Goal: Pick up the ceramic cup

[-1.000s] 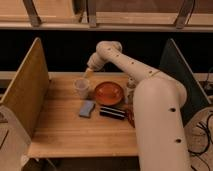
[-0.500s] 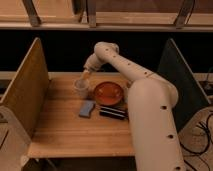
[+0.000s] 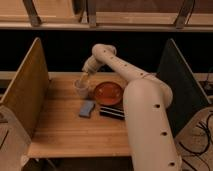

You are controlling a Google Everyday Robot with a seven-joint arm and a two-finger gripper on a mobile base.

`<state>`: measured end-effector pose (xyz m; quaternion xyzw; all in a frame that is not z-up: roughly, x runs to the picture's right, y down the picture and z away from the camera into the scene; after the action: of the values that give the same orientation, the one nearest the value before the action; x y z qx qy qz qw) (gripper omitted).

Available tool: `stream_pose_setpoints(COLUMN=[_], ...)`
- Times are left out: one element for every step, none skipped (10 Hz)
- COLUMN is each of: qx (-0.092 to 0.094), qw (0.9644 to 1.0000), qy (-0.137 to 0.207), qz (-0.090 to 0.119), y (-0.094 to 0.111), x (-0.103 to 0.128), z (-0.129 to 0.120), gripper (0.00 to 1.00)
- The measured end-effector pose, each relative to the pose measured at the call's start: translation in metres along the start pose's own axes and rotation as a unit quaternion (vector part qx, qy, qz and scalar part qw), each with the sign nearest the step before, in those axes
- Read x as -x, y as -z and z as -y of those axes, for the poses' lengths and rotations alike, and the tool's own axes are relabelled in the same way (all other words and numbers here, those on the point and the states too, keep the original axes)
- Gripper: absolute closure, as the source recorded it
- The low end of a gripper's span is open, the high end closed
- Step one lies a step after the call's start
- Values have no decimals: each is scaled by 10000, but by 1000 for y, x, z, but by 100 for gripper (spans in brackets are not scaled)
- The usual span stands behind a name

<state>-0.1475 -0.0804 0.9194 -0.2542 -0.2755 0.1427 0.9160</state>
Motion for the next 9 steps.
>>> stream_pose_setpoints(qx=[78, 188, 276, 403, 478, 550, 582, 578, 564], qw=[9999, 9997, 9994, 9988, 9984, 9979, 9979, 9980, 9982], qy=[-53, -112, -154, -220, -260, -278, -248, -196, -146], qz=[44, 85, 114, 147, 171, 180, 161, 135, 111], y=[-7, -15, -21, -28, -31, -35, -36, -35, -33], x=[0, -1, -1, -3, -4, -6, -6, -4, -2], z=[-1, -5, -7, -11, -12, -13, -10, -7, -3], gripper=[40, 40, 40, 40, 40, 45, 56, 66, 76])
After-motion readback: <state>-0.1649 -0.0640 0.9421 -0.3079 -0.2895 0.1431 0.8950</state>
